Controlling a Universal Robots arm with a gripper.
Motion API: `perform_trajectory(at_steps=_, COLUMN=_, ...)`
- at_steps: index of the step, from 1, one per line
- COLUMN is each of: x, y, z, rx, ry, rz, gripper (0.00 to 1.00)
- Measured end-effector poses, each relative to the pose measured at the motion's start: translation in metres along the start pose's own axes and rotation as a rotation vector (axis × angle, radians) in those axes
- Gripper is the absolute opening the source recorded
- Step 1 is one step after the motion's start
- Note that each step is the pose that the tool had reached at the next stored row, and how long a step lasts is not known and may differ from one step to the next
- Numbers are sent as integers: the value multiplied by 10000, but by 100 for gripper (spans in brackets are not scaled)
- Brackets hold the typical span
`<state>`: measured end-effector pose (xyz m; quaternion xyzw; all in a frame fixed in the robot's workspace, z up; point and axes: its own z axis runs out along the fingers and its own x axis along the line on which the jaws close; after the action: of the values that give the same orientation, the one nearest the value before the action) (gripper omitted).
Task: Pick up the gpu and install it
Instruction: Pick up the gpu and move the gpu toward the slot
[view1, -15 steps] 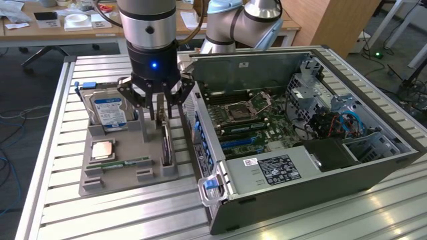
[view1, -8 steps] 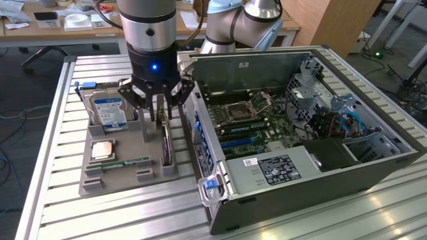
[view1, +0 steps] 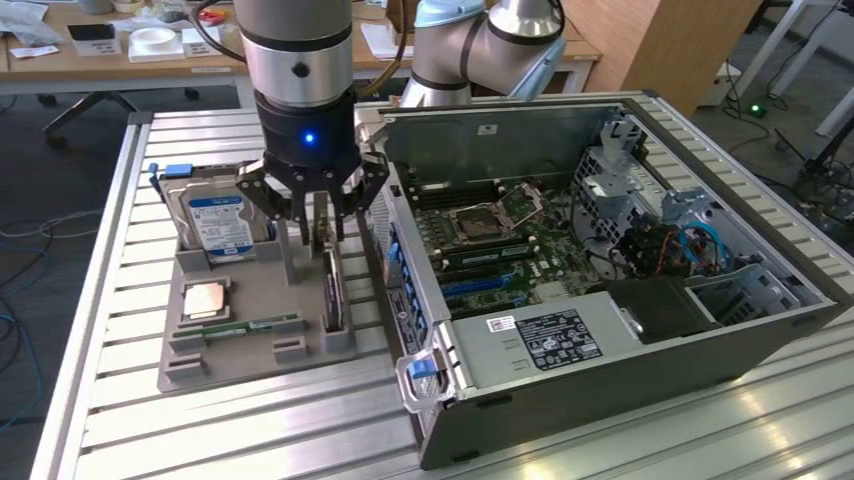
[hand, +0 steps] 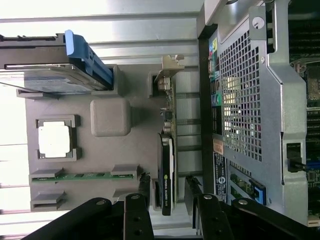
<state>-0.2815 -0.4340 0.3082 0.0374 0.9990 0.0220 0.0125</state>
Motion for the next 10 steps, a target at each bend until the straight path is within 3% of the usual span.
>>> perform_trajectory(at_steps=10, x=4, y=-6, z=157, rx=0, ry=1, rz=0, gripper=42)
